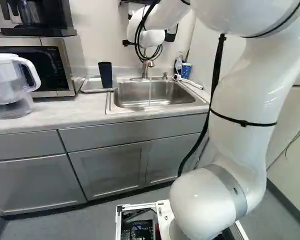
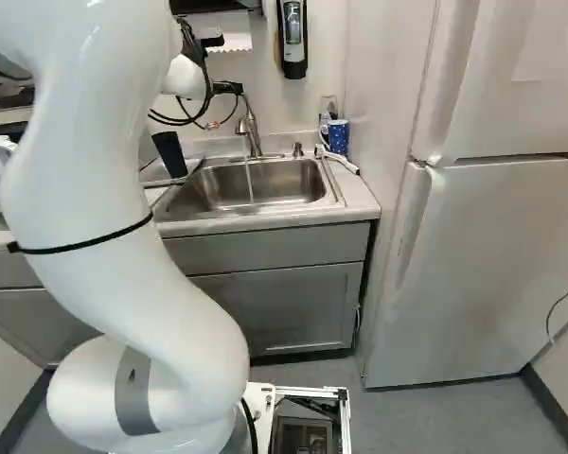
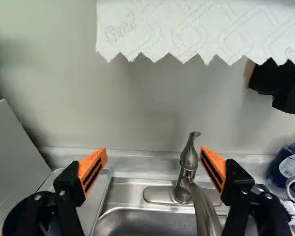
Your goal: Rinse the cup and place it in the tray
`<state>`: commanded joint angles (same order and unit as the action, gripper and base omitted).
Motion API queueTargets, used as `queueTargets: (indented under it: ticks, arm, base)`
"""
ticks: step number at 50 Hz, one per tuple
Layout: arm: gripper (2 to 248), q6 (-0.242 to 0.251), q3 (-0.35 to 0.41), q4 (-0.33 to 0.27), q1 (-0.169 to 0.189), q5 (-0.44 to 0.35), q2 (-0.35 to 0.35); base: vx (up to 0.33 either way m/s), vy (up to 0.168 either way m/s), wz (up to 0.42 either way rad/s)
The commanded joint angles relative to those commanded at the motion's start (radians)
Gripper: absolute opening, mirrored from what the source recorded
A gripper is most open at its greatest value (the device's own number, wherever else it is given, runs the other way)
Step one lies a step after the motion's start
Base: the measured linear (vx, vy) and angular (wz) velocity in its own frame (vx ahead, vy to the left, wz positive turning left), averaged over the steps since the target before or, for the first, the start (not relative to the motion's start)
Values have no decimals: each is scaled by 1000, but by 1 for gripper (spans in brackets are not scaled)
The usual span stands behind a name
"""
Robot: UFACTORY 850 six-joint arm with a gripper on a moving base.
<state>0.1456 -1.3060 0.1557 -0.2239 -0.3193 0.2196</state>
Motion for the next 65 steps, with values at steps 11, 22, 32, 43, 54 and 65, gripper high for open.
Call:
queueTargets:
  ticks: [11,22,32,43,54,65]
  arm:
    - [247,0,-70,0,6,0,54]
    - [247,0,-137,0,14,0,109]
    - [247,0,-198,0,20,0,162]
    - [247,0,-270,0,21,0,222]
    - [247,0,-298,0,18,0,244]
    - [247,0,-298,0,18,0,244]
  base:
    - [0,0,0]
    - [0,0,0]
    - [0,0,0]
    - [0,0,0]
    - [0,0,0]
    - [0,0,0]
